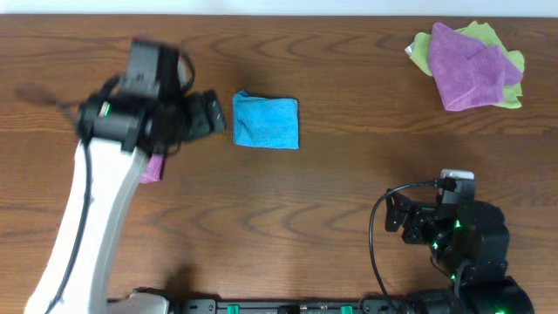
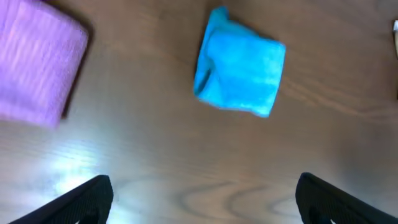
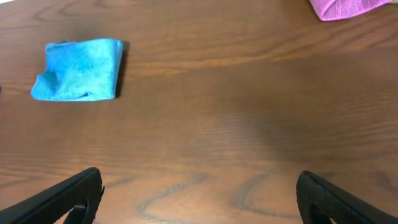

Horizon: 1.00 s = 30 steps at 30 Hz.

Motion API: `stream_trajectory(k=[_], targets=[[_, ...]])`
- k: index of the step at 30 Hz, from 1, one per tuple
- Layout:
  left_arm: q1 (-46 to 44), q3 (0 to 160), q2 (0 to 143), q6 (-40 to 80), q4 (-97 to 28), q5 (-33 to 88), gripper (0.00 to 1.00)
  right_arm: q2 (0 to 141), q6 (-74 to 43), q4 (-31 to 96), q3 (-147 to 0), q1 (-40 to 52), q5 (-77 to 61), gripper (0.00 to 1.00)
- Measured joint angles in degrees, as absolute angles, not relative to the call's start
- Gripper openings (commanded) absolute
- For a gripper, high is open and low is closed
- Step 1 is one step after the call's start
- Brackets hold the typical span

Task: Fold the cloth
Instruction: 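Reach the left gripper to the folded blue cloth and grasp its edge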

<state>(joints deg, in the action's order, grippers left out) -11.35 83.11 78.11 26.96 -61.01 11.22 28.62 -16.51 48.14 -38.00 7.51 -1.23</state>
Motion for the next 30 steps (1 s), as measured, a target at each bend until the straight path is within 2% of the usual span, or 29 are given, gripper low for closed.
stream_trajectory(k=[6, 11, 16, 22, 30], targets=[[-11.4, 63.1, 60.3, 34.5, -50.9, 14.4, 0.95, 28.6, -16.6, 49.1, -37.9, 7.4, -1.0, 0.99], [-11.4, 47.8, 53.3, 42.7, -38.9, 19.2, 0.95, 28.6, -16.6, 49.2, -37.8, 7.4, -1.0, 0.99], [-11.4, 36.3, 53.2, 50.3, -24.1, 23.2, 0.95, 28.6, -16.9, 49.3, -37.8, 7.4, -1.0, 0.99], [-11.4, 30.3, 54.1, 56.1, -10.8, 24.1, 0.95, 28.6, -17.0, 49.3, -37.8, 7.4, -1.0, 0.99], [-11.4, 26.6, 64.5, 61.9, 2.0, 24.3, 0.95, 28.6, -17.0, 49.3, -37.8, 7.4, -1.0, 0.99]])
